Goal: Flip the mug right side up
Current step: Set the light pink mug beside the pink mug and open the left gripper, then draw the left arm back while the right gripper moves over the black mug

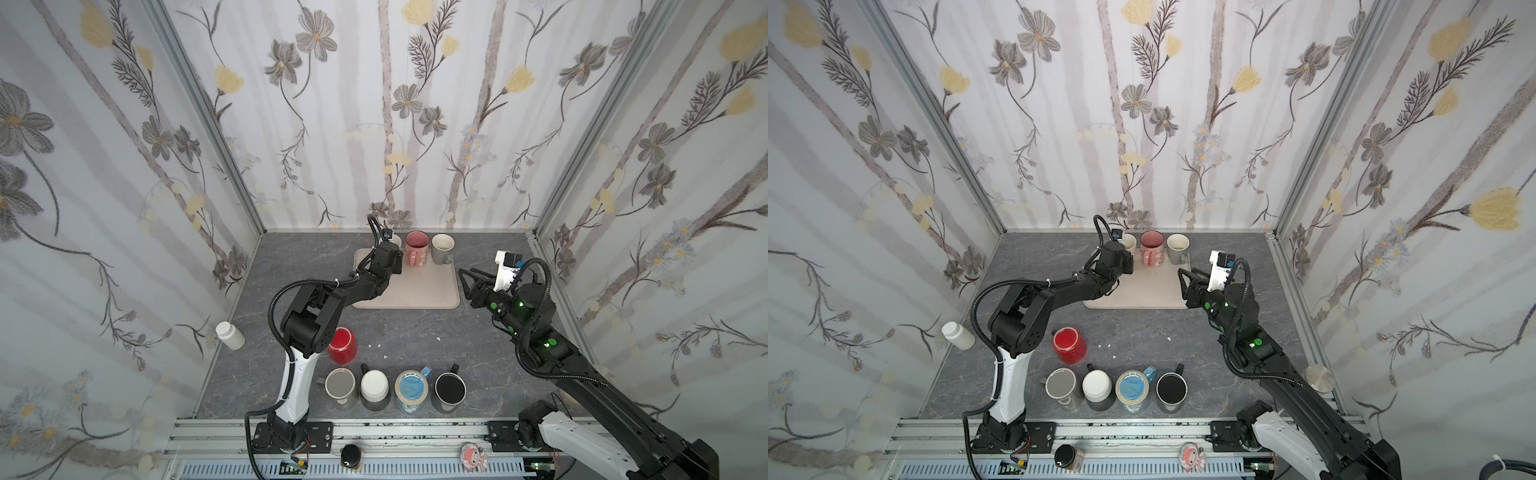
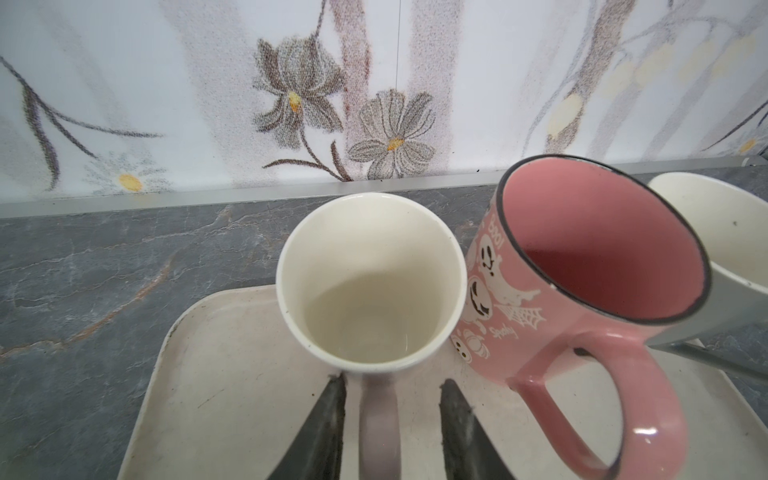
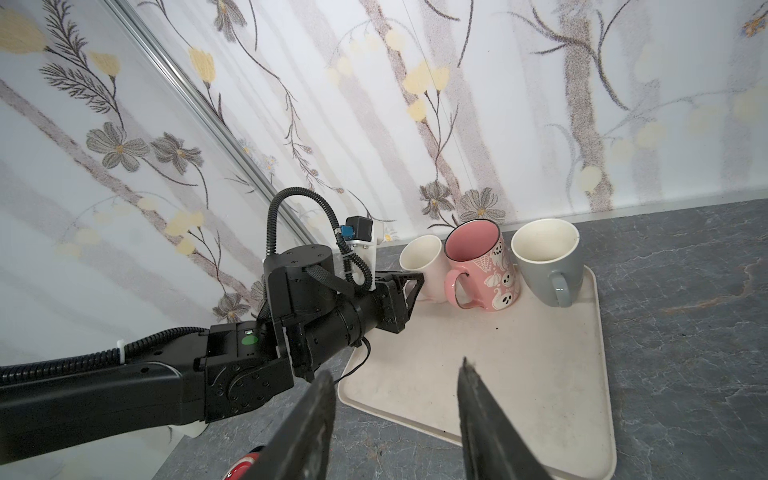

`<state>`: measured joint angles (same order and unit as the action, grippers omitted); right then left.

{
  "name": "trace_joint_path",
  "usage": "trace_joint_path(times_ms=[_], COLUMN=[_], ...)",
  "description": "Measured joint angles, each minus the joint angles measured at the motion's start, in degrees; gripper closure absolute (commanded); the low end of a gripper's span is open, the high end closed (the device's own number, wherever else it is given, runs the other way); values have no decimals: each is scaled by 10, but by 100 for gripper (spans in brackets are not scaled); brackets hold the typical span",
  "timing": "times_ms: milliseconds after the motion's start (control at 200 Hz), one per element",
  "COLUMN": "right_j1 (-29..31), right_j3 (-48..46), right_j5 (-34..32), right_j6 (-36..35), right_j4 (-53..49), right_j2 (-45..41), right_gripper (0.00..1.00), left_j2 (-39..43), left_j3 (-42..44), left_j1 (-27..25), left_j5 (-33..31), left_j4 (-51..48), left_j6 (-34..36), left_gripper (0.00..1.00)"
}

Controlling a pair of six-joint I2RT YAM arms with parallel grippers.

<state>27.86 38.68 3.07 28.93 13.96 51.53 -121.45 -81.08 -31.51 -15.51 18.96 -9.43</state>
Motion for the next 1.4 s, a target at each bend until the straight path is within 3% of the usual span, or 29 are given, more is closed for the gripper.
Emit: trace_joint_path(times_ms=[210,345,584,834,879,994,1224,1399], right_j1=[0,0,23,115,133,191,272,332], right_j3=[0,0,-3,-9,-10,4,75,78], right_j5=[8,32,71,51,45,29,4,-6], right_j6=[0,-1,-15,-14,-3,26,89,146], right_j4=[-6,-29,-99,-235,-263,-354,-494,-574], right_j2=[2,17,42,39,40,44,45,35], right_gripper=[36,33,29,22,12,0,0,0], left_j2=[87,177,337,477,498,542,576,579], left_j3=[49,98,202,313,331,367,401,410], left_j1=[1,1,-6,-7,-7,-7,0,5], left_j5=[-12,-7,28,60,61,61,61,63], left_j4=[7,22,39,31,29,26,20,18], left_j6=[-28,-62,-137,-196,-204,-218,-230,-238], left_gripper=[35,26,0,0,0,0,0,0])
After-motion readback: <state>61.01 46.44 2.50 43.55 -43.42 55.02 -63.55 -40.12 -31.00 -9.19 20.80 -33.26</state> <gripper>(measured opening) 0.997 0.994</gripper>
